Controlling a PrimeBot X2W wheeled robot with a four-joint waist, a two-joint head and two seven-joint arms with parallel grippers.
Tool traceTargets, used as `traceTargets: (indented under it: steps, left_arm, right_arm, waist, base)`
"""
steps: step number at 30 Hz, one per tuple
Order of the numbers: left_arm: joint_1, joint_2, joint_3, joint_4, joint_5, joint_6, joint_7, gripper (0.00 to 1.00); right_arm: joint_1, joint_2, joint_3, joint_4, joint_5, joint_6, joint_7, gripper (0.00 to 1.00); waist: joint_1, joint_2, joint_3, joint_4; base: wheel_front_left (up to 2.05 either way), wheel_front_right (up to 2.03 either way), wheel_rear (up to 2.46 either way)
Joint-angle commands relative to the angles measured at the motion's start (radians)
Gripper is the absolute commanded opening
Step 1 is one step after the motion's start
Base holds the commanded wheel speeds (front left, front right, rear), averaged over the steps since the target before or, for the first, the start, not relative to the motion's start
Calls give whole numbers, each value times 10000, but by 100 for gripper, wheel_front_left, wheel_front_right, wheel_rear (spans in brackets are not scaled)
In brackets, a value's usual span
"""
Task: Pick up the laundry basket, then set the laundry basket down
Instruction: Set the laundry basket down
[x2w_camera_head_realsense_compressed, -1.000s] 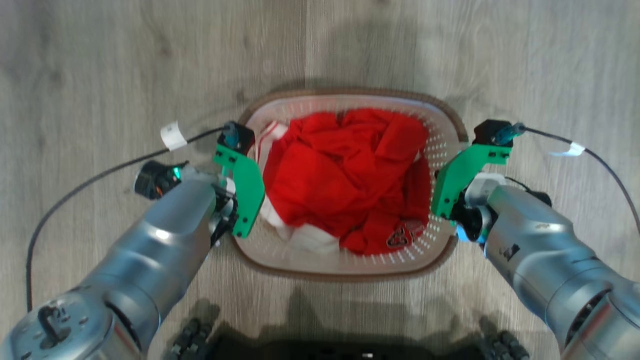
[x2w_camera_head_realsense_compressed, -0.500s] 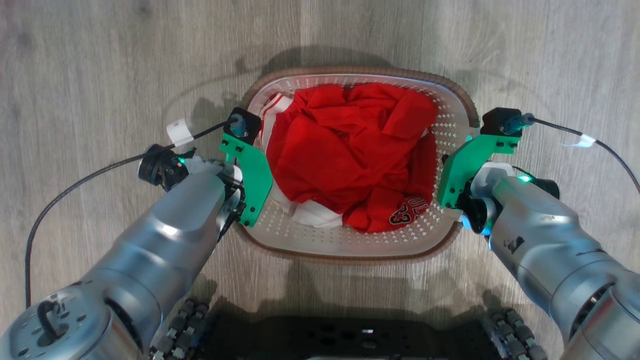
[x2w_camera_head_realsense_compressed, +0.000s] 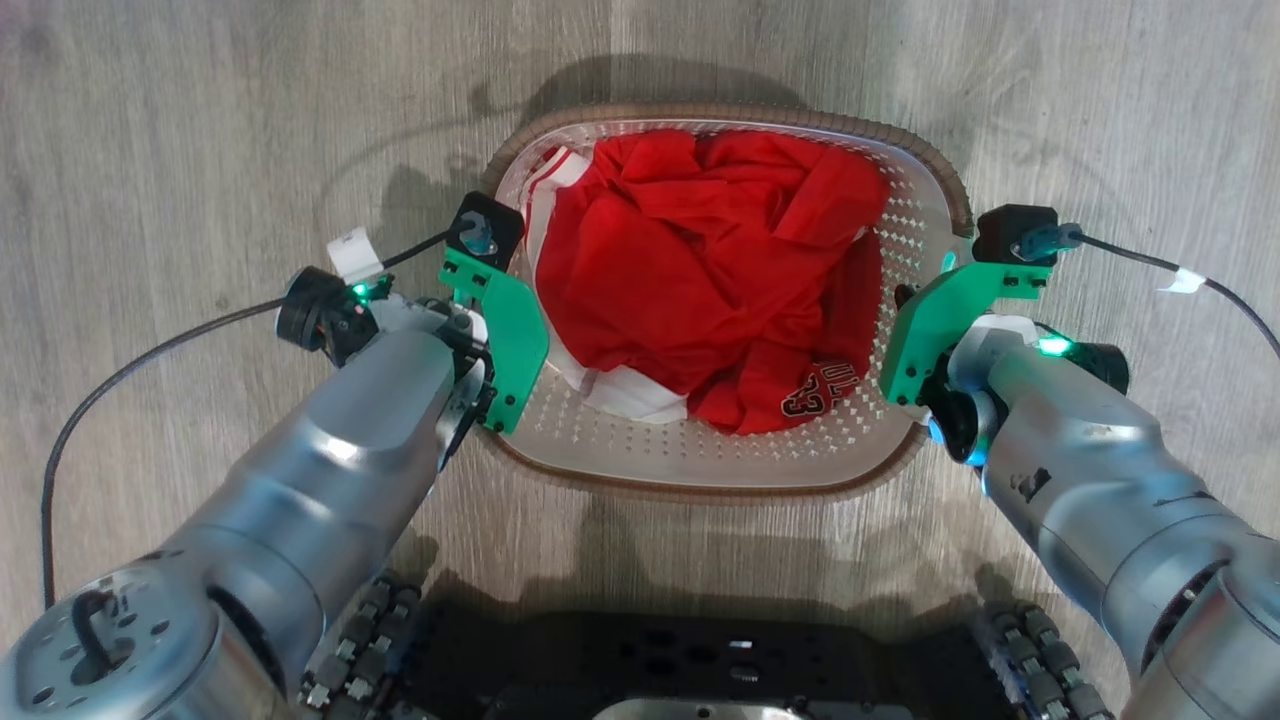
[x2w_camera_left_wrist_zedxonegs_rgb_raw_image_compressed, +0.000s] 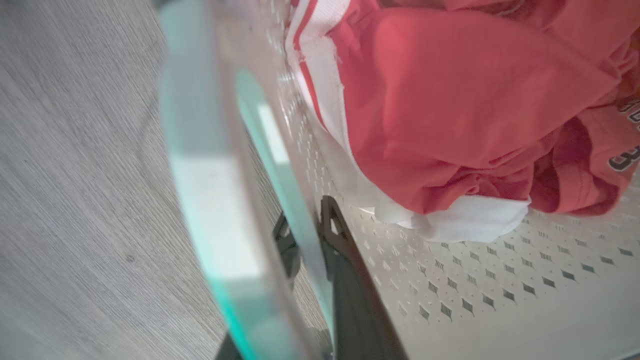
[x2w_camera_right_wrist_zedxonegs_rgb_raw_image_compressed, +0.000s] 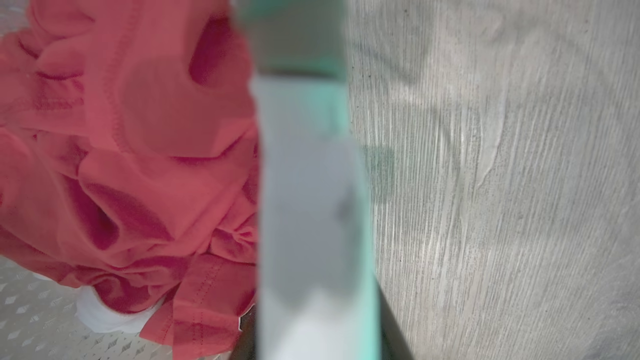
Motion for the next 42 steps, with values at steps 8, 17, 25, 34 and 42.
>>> traceTargets:
  steps: [8, 17, 25, 34, 42]
  left_arm:
    - [137, -85, -199, -361, 2, 19, -73, 0]
    - [69, -85, -202, -267, -53, 342, -75, 100]
    - [64, -85, -204, -169, 86, 747, -152, 100]
    - [206, -85, -205, 16, 158, 912, -160, 100]
    - [428, -85, -205, 48, 206, 923, -47, 100]
  right_arm:
    - [16, 327, 252, -177, -17, 144, -274, 0]
    - [-44, 327, 358, -80, -2, 144, -355, 100]
    - [16, 327, 358, -40, -30, 144, -329, 100]
    - [319, 115, 112, -36, -417, 144, -13, 100]
    - [694, 62, -242, -36, -892, 144, 315, 100]
  waist:
    - [0, 0, 200, 37]
    - [0, 0, 310, 69]
    - [0, 0, 320, 76]
    - [0, 0, 85, 89]
    - [0, 0, -442, 161]
  base:
    - [0, 0, 0]
    - [0, 0, 0]
    - [0, 0, 0]
    - [0, 0, 0]
    - [0, 0, 0]
